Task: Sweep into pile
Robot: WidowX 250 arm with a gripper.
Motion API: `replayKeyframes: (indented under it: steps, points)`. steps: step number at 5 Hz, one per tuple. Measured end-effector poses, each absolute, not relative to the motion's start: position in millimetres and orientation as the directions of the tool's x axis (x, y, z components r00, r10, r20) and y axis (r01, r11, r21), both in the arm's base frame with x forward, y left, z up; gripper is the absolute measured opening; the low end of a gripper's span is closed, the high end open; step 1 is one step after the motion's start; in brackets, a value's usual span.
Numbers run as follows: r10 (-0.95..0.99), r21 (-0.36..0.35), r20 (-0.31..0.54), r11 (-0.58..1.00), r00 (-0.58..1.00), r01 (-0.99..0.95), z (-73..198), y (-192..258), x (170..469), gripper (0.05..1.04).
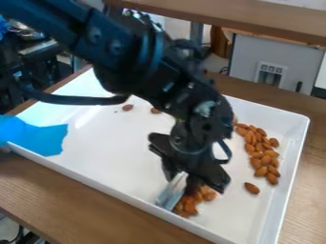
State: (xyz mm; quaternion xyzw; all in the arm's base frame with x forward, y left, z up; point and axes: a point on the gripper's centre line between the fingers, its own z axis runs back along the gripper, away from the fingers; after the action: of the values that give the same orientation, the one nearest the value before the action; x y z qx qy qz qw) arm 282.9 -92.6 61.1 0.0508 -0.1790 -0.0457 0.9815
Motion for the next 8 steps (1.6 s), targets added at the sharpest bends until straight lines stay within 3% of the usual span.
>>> replayKeyframes:
  steps: [3, 6, 8]
  points:
    - [0.273, -0.062, 0.350, 0.961, 0.896, -0.269, 60, -109, 295, 0.370]
    - [0.595, -0.303, 0.324, 0.802, 0.735, -0.516, 66, -108, 316, 0.370]
    - [0.722, -0.375, 0.330, 0.691, 0.608, -0.618, 72, -91, 333, 0.370]
